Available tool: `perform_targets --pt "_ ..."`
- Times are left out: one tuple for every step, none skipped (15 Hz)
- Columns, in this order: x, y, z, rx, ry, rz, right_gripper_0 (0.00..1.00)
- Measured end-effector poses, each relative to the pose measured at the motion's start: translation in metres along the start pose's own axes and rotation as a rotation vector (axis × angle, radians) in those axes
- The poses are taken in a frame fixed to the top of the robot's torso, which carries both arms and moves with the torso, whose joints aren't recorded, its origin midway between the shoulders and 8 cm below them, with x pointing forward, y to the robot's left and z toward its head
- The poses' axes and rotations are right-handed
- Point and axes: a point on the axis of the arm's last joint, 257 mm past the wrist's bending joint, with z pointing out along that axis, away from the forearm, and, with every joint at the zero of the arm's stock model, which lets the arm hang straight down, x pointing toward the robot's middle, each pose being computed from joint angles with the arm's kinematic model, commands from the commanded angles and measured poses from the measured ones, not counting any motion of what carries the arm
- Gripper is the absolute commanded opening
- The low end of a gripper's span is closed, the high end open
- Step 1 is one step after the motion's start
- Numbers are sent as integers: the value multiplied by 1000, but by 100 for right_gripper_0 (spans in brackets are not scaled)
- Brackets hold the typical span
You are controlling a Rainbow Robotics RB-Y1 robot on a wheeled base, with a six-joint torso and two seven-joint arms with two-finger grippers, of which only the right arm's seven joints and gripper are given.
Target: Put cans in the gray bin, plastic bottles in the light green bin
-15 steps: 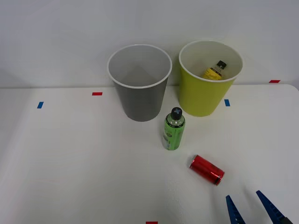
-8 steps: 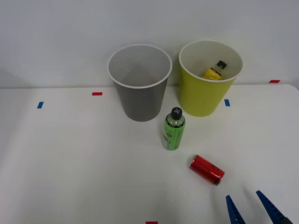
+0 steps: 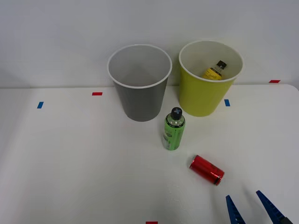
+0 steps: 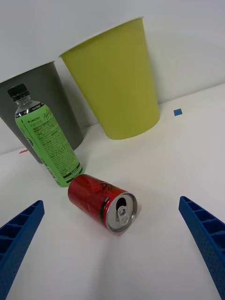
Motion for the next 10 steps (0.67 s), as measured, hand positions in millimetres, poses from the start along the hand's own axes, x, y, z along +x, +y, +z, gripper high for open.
perform_targets --pt "0 0 0 0 0 0 100" --pt "0 0 0 0 0 0 100" --pt "0 0 0 0 0 0 100" --pt "0 0 0 0 0 0 100" --pt "0 0 0 0 0 0 100" --pt "0 0 0 0 0 0 100" --pt "0 0 0 0 0 0 100" --pt "0 0 0 0 0 0 100" --pt "0 0 0 0 0 0 100" --pt "0 0 0 0 0 0 100"
